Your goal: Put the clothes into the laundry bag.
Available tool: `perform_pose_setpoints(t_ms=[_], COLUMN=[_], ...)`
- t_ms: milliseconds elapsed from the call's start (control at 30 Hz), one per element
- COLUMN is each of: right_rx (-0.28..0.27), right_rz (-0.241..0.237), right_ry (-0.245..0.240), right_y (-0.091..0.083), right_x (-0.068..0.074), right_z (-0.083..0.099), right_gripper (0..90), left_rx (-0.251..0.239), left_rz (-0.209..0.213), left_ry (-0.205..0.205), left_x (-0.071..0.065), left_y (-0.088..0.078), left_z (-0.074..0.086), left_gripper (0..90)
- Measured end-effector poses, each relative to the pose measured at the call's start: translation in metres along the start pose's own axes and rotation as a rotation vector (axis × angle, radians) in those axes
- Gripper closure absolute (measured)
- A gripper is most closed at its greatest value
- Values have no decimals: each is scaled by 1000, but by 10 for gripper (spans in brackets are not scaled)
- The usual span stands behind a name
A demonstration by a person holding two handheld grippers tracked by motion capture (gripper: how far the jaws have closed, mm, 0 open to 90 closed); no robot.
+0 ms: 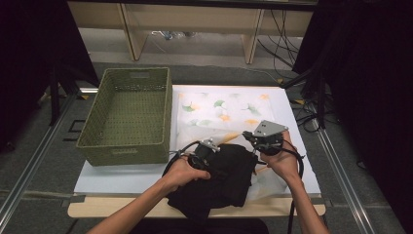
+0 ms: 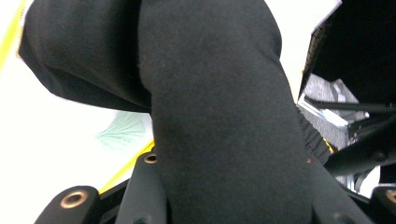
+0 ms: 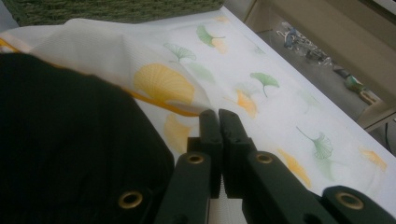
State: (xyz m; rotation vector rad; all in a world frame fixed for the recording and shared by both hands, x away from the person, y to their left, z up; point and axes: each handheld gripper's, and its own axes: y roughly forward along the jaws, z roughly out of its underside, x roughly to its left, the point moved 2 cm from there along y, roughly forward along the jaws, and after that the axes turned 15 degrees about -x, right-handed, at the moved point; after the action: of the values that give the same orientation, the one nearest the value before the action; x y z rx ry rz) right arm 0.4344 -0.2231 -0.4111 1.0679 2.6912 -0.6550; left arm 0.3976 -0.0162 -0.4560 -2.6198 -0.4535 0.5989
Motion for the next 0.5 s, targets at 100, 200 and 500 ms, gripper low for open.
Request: perform_pose_setpoints(t_ms=[100,200,500], right_rx=[-12,-16,-51], right_rz=[1,1,24], right_ry=[-2,-2,7], right_y=[-1,-3,-6], right_x=[0,-1,0], right_z=[-2,-3,-10], right_gripper=[900,900,900], left_rx=[4,-12,-17], left_rz=[17,-26,-155], left_ry=[12,-42,-20], left_x=[-1,6,17], left_y=[2,-3,-15], left_z=[0,-5,-38], left_gripper=[657,657,655])
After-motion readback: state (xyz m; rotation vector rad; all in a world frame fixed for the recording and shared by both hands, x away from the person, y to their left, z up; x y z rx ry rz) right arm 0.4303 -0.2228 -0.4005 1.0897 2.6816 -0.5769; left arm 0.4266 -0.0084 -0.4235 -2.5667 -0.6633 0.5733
